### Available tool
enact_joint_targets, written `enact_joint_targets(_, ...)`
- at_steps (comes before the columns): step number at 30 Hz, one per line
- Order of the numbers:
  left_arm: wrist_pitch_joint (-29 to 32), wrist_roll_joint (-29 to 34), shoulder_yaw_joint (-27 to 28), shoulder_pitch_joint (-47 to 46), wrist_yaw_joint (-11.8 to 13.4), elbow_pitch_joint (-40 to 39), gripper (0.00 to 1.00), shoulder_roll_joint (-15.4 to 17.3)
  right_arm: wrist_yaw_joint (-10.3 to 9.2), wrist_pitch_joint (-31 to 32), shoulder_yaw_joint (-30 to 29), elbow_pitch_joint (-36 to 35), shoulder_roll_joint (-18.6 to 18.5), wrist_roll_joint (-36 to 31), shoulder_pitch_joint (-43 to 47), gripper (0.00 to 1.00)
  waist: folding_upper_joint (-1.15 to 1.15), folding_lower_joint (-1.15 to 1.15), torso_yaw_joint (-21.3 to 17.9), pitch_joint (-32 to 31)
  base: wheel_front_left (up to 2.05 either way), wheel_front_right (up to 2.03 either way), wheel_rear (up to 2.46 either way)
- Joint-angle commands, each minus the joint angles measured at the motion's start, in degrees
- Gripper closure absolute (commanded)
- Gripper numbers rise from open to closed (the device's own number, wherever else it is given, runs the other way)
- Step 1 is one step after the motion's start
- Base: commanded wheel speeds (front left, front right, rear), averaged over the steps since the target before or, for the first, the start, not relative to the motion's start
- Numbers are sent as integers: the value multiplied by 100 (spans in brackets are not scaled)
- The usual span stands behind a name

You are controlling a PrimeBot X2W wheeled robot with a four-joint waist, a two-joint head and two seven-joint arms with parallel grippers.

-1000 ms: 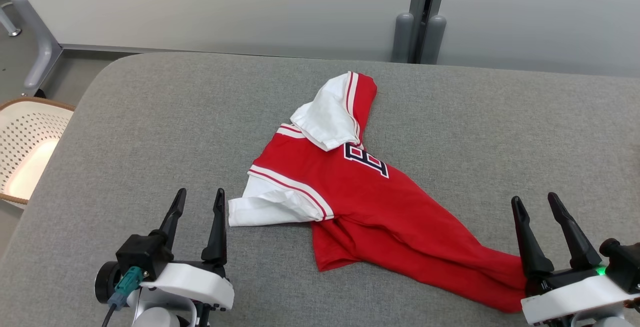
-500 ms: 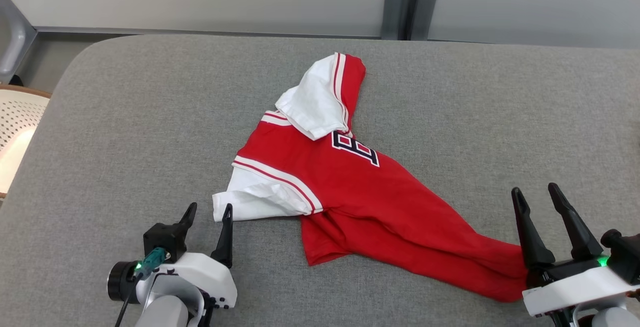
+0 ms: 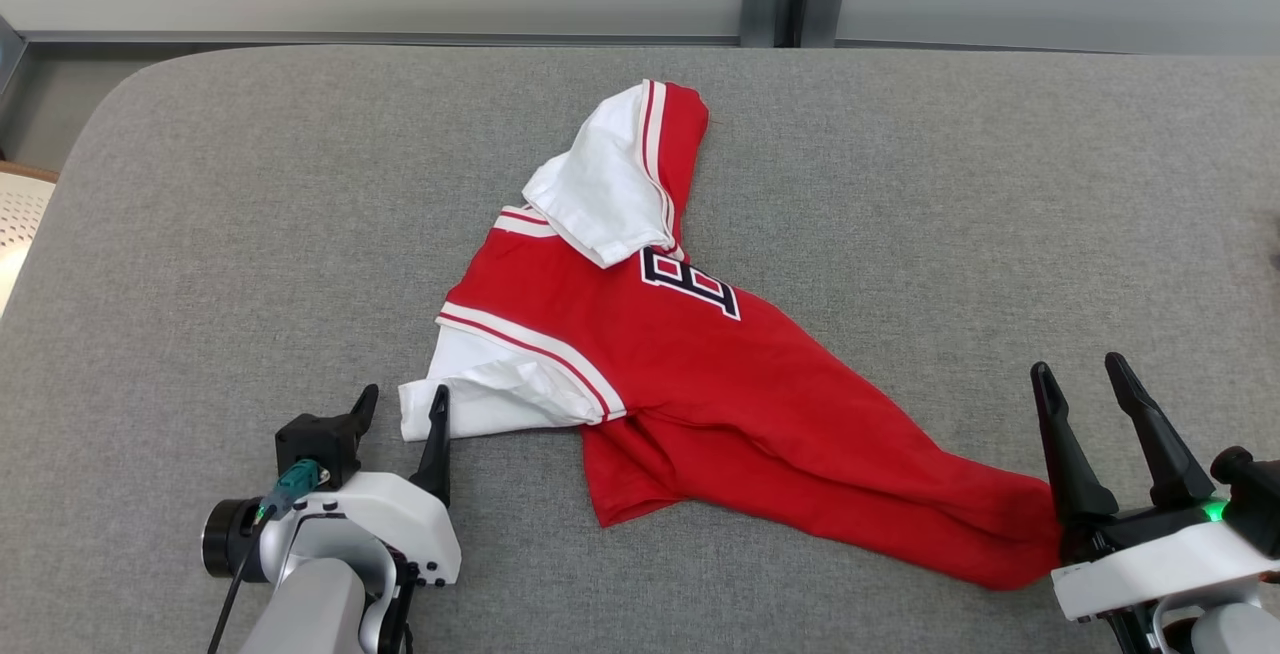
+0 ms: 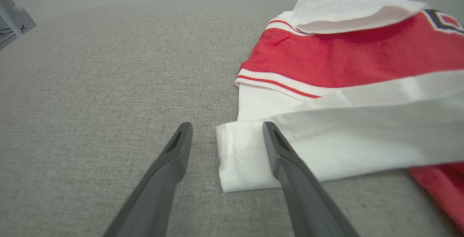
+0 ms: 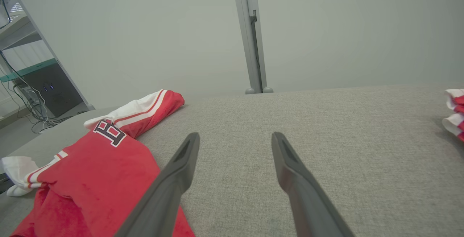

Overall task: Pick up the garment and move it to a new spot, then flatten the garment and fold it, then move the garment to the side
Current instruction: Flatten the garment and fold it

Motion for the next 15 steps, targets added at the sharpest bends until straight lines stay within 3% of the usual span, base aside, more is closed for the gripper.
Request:
enact_joint_targets(1,0,-8,22,-121,-21,114,0,27,0,-30,-25,20,-26,25,-69,0,0,0,2,5,0,0,0)
enact_joint_targets(5,0,-60,14,-267,-34,365,0,25,0,-30,-10,30,-32,30,-102,0,0,0,1,41,0,0,0)
enact_joint_targets(6,0,-69,5,-302,-50,411,13,25,0,-30,-11,32,-33,29,-110,0,0,0,0,47,0,0,0)
enact_joint_targets(9,0,-106,-20,-372,-92,538,94,25,0,-30,-15,47,-33,29,-104,0,0,0,3,56,0,0,0)
enact_joint_targets(10,0,-112,-33,-383,-120,573,100,24,0,-30,-20,51,-34,28,-105,0,0,0,5,57,0,0,0)
enact_joint_targets(15,0,-131,-43,-431,-147,576,100,24,0,-30,-40,61,-36,29,-99,0,0,0,24,48,0,0,0)
